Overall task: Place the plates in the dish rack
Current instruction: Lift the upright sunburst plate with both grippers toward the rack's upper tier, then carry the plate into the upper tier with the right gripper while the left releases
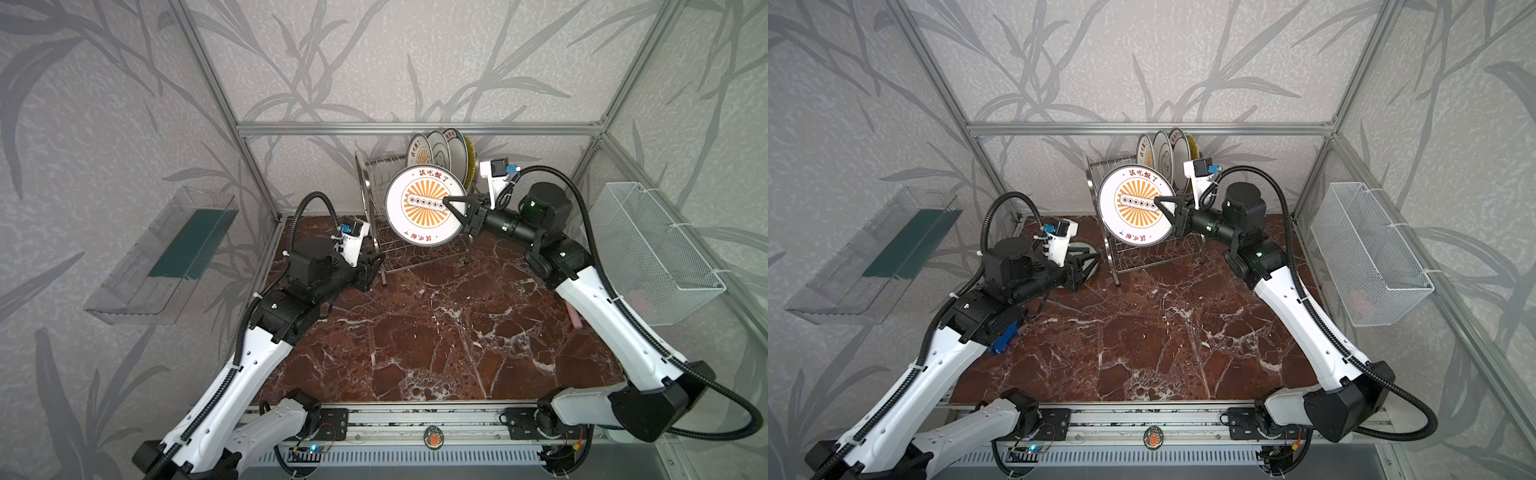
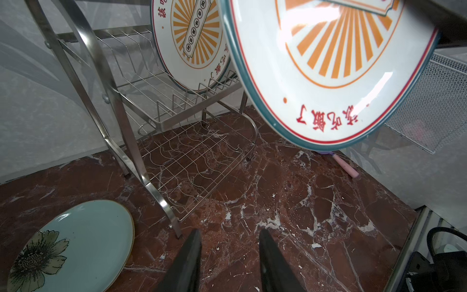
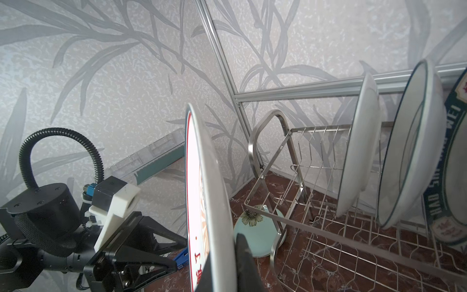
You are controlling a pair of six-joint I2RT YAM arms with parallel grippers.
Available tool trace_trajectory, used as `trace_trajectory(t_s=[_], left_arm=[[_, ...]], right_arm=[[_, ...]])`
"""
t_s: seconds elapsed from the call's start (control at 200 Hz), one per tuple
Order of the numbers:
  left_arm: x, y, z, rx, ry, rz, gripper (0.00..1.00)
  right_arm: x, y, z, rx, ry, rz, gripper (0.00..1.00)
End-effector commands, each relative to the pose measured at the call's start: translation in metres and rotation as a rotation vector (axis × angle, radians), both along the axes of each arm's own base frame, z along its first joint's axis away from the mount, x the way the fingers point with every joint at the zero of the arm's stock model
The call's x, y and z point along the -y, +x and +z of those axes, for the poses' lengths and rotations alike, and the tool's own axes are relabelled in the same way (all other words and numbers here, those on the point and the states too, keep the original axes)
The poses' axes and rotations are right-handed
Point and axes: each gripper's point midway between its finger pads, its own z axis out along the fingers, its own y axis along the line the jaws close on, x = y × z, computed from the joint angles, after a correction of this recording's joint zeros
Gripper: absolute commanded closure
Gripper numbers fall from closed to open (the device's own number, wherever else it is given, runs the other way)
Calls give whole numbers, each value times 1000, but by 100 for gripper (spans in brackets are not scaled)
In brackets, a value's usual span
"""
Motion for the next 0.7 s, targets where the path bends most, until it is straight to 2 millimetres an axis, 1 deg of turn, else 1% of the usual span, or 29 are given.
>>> trace_trajectory(t_s=[0.0,0.07,0.14,0.235,0.355,0.505,0.61,0.695], left_arm=[[-10,-8,21,97,26,12,64],[-14,-10,25,127,17,24,65],[-16,-10,25,149,10,37,65],[-20,-8,21,162,19,59,66],[-23,-5,14,177,25,83,66],[-24,-4,7,188,38,84,67],[-24,-4,6,195,41,84,67],[-25,-5,4,198,51,87,67]], right_arm=[[-1,-5,36,110,-7,-18,100],[-3,-5,48,148,-27,-44,100],[-4,-2,59,183,-41,-87,100],[-4,2,71,217,-50,-143,100],[-1,14,80,243,-47,-229,100],[0,34,84,282,-48,-364,100],[-7,47,82,283,-44,-409,100],[-12,54,79,296,-57,-462,100]])
